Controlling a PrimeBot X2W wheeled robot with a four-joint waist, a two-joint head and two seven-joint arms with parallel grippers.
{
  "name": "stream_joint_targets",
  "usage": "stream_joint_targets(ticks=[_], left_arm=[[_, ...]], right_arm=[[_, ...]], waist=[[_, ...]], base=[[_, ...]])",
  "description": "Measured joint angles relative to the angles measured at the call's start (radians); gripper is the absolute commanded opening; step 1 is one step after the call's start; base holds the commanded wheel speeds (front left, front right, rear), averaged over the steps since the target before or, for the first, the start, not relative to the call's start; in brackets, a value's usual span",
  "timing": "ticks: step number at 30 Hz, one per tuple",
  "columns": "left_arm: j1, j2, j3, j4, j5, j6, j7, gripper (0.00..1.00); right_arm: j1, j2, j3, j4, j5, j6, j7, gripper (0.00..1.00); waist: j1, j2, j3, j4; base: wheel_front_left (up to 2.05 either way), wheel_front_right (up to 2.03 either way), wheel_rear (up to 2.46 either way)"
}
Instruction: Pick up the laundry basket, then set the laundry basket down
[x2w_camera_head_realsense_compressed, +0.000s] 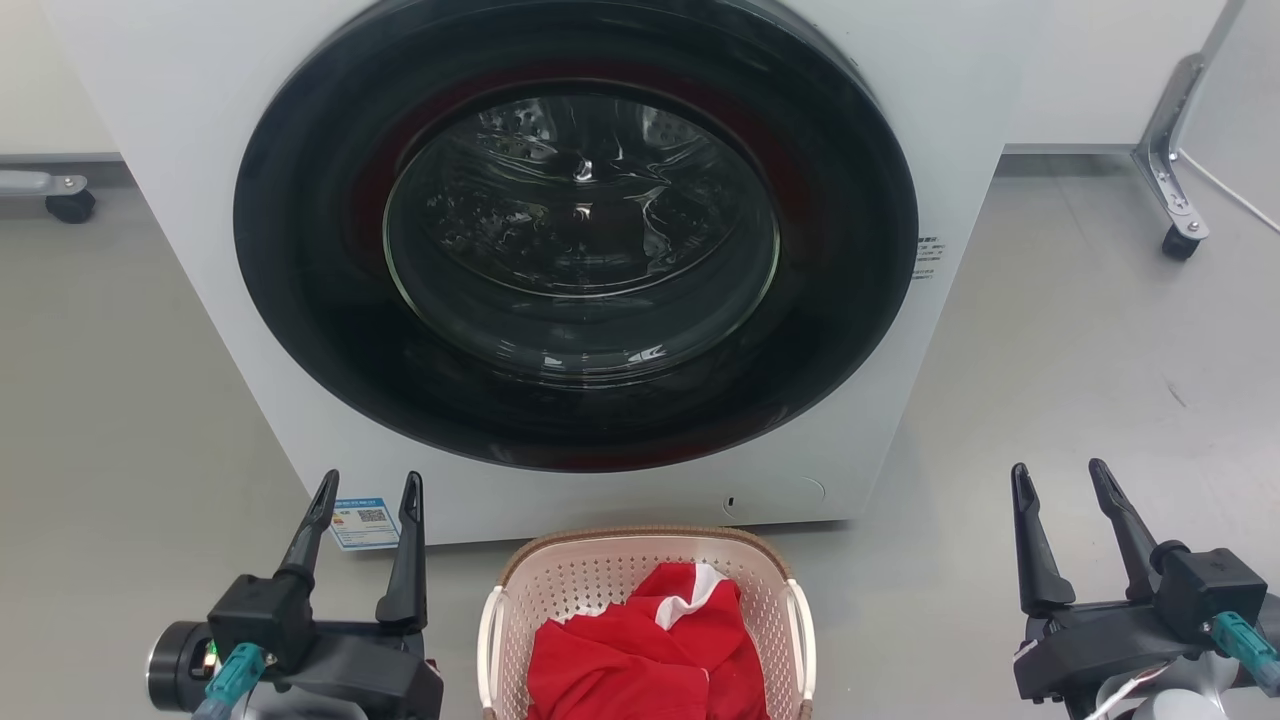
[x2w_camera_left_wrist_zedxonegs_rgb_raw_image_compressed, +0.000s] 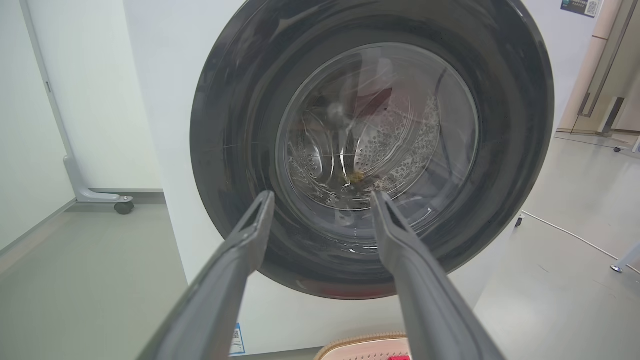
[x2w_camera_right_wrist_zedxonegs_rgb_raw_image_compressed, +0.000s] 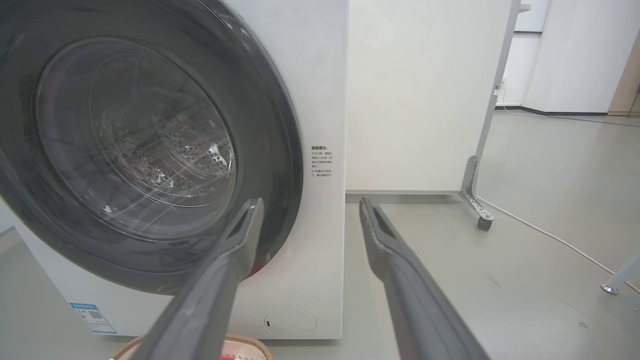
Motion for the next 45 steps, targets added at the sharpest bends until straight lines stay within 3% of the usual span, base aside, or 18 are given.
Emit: stream_joint_targets(ticks=[23,45], left_arm=[[0.000,-0.011,0.002,0.010,-0.004,0.000,0.000,1.00],[-0.090,-0.024,0.019,-0.028,-0.004,0.000,0.000,1.00]], right_arm=[[0.000,0.013,-0.017,0.001,0.000,0.017,-0.001,1.00],[-0.091,0.031,-0.032,-0.021,-0.001,0.026,-0.004,1.00]], waist=[[0.0000,0.0000,0.020,0.002],[0.0001,0.0001,0.225,0.010]], base=[[0.00,0.00,0.00],[0.00,0.00,0.00]])
